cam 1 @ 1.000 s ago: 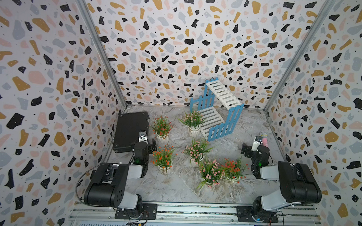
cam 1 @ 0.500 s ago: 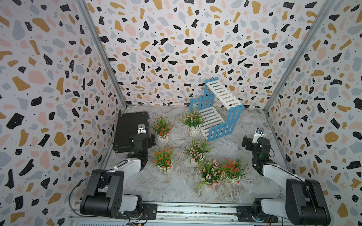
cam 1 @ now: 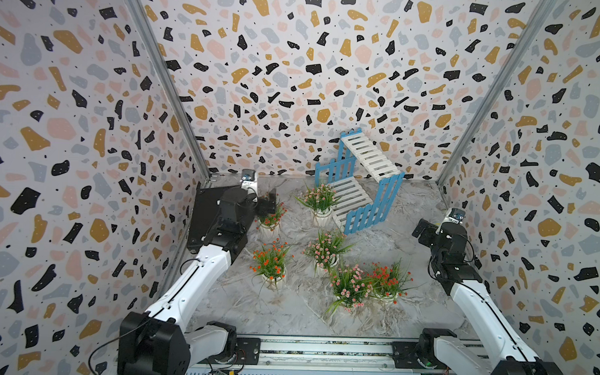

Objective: Place the baby's breath potted plants on the rack by color
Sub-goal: Adjust the rack at the center of the board.

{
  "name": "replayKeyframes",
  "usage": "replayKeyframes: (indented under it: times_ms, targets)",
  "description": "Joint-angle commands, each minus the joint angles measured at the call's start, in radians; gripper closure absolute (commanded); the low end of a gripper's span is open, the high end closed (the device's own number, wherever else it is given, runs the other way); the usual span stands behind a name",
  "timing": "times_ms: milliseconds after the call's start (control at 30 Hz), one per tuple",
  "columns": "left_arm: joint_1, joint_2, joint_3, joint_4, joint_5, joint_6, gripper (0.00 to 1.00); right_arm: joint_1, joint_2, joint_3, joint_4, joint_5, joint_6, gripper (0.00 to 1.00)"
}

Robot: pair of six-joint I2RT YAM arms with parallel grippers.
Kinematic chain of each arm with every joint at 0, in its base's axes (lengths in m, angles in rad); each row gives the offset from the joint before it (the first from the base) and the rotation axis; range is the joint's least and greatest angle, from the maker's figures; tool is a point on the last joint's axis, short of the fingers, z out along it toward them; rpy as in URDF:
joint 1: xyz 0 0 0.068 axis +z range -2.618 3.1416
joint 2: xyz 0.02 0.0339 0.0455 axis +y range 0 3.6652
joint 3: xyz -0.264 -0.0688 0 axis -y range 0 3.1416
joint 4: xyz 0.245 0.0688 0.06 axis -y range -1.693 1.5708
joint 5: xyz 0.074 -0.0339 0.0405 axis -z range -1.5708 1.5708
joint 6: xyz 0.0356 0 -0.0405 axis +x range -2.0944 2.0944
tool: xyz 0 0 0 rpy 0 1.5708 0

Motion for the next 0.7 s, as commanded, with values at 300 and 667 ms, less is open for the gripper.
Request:
replayKeyframes:
  times_ms: [300,667]
  targets:
    - [-0.337,0.404,0.435,-0.327,0.305,0.304,0.07,0.000,-0.074,0.084,-0.191,-0.157,0.089,0.00]
    - [-0.409,0.649,0.643,-0.331,0.281,0.352,0.13,-0.001,-0.189,0.013,-0.196,-0.204,0.091,0.01]
